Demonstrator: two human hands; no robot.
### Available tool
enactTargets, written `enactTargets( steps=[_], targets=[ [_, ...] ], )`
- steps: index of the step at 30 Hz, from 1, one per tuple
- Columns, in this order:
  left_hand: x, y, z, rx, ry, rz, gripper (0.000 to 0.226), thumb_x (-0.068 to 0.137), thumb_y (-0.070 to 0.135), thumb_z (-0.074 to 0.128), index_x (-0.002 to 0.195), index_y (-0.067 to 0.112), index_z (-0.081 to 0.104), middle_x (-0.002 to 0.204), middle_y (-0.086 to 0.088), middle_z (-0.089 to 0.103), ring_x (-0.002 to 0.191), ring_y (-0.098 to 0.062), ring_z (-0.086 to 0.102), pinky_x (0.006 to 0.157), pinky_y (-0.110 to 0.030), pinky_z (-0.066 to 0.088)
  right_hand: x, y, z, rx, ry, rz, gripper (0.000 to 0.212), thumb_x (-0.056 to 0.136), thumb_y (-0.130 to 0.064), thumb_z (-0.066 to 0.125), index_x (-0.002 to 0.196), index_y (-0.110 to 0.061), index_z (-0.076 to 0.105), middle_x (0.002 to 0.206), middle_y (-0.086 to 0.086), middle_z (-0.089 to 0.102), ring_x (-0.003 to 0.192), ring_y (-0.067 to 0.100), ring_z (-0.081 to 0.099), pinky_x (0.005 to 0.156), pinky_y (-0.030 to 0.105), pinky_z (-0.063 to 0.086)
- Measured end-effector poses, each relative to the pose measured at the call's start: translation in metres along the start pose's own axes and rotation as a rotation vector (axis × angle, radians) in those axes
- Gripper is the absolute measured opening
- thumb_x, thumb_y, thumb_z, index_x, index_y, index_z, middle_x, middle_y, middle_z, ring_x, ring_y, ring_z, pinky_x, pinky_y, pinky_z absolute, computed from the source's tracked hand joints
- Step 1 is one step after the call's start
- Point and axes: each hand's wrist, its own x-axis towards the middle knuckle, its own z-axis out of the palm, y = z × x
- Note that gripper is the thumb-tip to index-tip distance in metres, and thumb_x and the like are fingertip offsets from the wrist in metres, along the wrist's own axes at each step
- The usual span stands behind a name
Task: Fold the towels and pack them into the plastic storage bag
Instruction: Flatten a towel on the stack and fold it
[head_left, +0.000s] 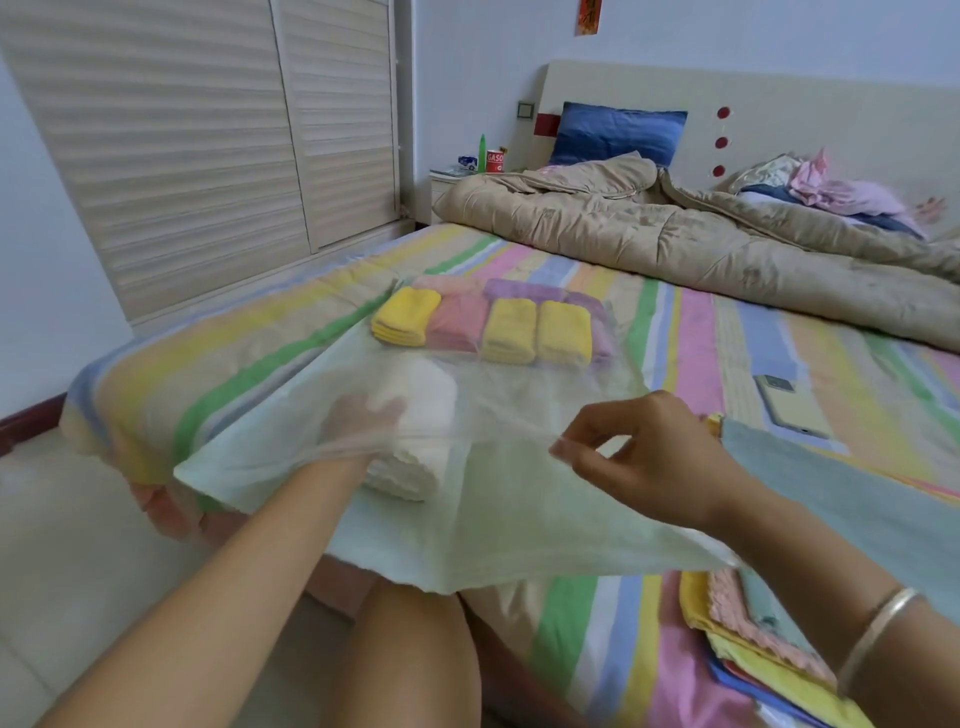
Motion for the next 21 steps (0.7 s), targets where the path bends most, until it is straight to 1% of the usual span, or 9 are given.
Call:
enactTargets(
  steps=[2,4,7,10,12,13,15,17,21],
  targets=[
    [0.019,-0.008,0.000,-0.029,0.000,-0.012,0.057,0.092,0.034,0.064,0.134,-0.002,0.049,0.135,-0.023,0.052,0.125,-0.036,0.051,0.100,-0.040,0.039,0.007,-0.001,-0.003,0.033,-0.193,0.039,0.016,0.088,-0.039,0.065,0.082,-0.026,0.073,0.075,-0.017,0.071,0.076,-0.004,0.067,0.073,0.030,0.056],
    [0.032,-0.012,0.000,-0.084,0.002,-0.031,0.064,0.090,0.040,0.064,0.138,0.003,0.046,0.137,-0.018,0.052,0.125,-0.034,0.050,0.101,-0.039,0.040,0.020,-0.002,0.004,0.068,-0.330,0.122,0.037,0.085,-0.059,0.056,0.087,-0.027,0.073,0.082,-0.014,0.073,0.081,-0.002,0.067,0.079,0.030,0.055],
    [0.052,-0.014,0.006,-0.089,0.028,-0.002,0.075,0.086,0.048,0.065,0.144,0.008,0.040,0.144,-0.012,0.048,0.129,-0.031,0.047,0.107,-0.039,0.036,0.044,-0.013,0.027,0.057,-0.238,0.062,0.055,0.074,-0.078,0.049,0.102,-0.034,0.067,0.100,-0.019,0.067,0.093,-0.002,0.063,0.084,0.034,0.054],
    [0.070,-0.012,0.015,-0.045,0.022,0.013,0.067,0.088,0.048,0.062,0.141,0.010,0.045,0.143,-0.011,0.049,0.129,-0.030,0.048,0.100,-0.032,0.037,0.064,-0.040,0.059,0.068,-0.253,-0.120,0.077,0.065,-0.074,0.067,0.130,-0.038,0.047,0.127,-0.019,0.046,0.115,0.001,0.047,0.098,0.030,0.045],
    [0.081,-0.011,0.018,0.009,0.059,0.045,0.069,0.087,0.050,0.062,0.140,0.011,0.044,0.143,-0.010,0.049,0.130,-0.029,0.047,0.102,-0.032,0.035,0.071,-0.057,0.086,-0.076,-0.268,-0.301,0.088,0.062,-0.069,0.074,0.135,-0.031,0.041,0.130,-0.009,0.044,0.117,0.012,0.044,0.096,0.029,0.042],
    [0.088,-0.009,0.019,0.040,0.086,0.067,0.070,0.086,0.051,0.063,0.140,0.011,0.044,0.143,-0.011,0.049,0.130,-0.029,0.047,0.106,-0.034,0.034,0.076,-0.061,0.099,-0.154,-0.259,-0.373,0.084,0.064,-0.063,0.076,0.133,-0.028,0.043,0.127,-0.005,0.046,0.113,0.017,0.046,0.091,0.032,0.044],
    [0.101,-0.007,0.020,0.062,0.113,0.101,0.069,0.085,0.051,0.064,0.139,0.012,0.047,0.140,-0.011,0.053,0.128,-0.029,0.049,0.108,-0.038,0.035,0.087,-0.064,0.117,-0.171,-0.266,-0.392,0.058,0.072,-0.037,0.072,0.124,-0.021,0.052,0.114,-0.001,0.052,0.100,0.023,0.052,0.079,0.039,0.049],
    [0.115,-0.005,0.022,0.085,0.123,0.124,0.065,0.086,0.049,0.065,0.137,0.012,0.049,0.137,-0.011,0.055,0.125,-0.029,0.051,0.106,-0.038,0.037,0.098,-0.062,0.122,0.041,-0.307,-0.317,0.037,0.075,-0.019,0.061,0.112,-0.016,0.063,0.100,-0.001,0.059,0.085,0.022,0.058,0.072,0.039,0.051],
    [0.135,-0.002,0.024,0.184,0.183,0.166,0.059,0.092,0.046,0.057,0.138,0.013,0.046,0.135,-0.013,0.055,0.123,-0.030,0.052,0.104,-0.039,0.038,0.113,-0.049,0.107,0.524,-0.502,-0.043,0.024,0.082,0.000,0.059,0.100,-0.008,0.073,0.084,-0.010,0.066,0.062,0.004,0.055,0.059,0.009,0.042]
  ],
)
